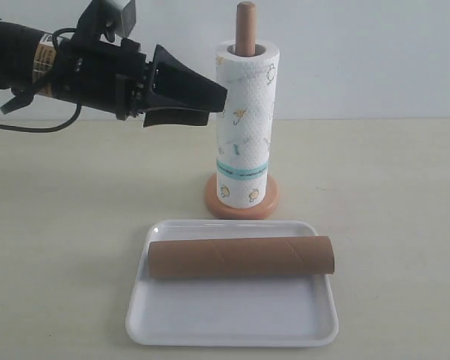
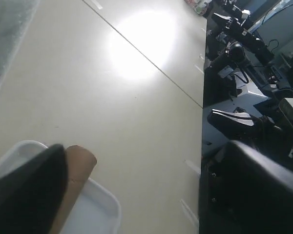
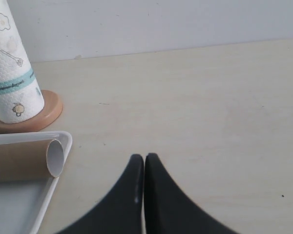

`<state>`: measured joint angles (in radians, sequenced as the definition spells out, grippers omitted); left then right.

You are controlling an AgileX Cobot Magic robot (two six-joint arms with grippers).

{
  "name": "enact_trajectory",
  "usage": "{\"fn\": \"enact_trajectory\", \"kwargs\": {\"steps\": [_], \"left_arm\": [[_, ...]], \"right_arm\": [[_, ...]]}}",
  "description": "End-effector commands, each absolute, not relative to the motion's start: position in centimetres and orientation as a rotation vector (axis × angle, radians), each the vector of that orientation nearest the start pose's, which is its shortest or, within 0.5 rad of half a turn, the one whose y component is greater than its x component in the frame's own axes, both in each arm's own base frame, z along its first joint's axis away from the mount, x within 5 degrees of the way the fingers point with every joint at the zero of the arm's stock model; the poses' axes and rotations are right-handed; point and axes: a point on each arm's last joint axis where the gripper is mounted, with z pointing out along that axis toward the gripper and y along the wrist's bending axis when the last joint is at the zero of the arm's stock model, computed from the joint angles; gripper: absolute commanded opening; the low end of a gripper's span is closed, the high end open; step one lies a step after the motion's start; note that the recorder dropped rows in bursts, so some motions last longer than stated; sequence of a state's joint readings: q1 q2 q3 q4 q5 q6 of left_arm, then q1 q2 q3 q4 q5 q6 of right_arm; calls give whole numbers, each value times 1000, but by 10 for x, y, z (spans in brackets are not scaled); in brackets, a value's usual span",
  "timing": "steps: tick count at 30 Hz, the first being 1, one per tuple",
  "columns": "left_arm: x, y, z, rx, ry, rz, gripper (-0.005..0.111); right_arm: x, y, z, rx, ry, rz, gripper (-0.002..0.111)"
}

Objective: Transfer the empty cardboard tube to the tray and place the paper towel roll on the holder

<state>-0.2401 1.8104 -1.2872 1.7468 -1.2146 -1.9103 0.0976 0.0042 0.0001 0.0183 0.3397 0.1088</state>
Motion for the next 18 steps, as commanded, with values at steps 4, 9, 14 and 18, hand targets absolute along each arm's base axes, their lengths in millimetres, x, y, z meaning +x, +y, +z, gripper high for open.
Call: {"fn": "enact_trajectory", "kwargs": {"steps": [4, 9, 14, 18], "left_arm": [[332, -164, 280, 847, 2019, -1481, 4], [323, -158, 293, 881, 1968, -1440, 4], [291, -151, 306, 989, 1866, -1361, 4], [260, -146, 311, 1010, 1732, -1341, 4]], "right_arm": [[53, 5, 183, 26, 1820, 158, 0], [53, 5, 183, 26, 1820, 158, 0], [53, 5, 183, 26, 1820, 158, 0], [53, 5, 183, 26, 1820, 158, 0]]}}
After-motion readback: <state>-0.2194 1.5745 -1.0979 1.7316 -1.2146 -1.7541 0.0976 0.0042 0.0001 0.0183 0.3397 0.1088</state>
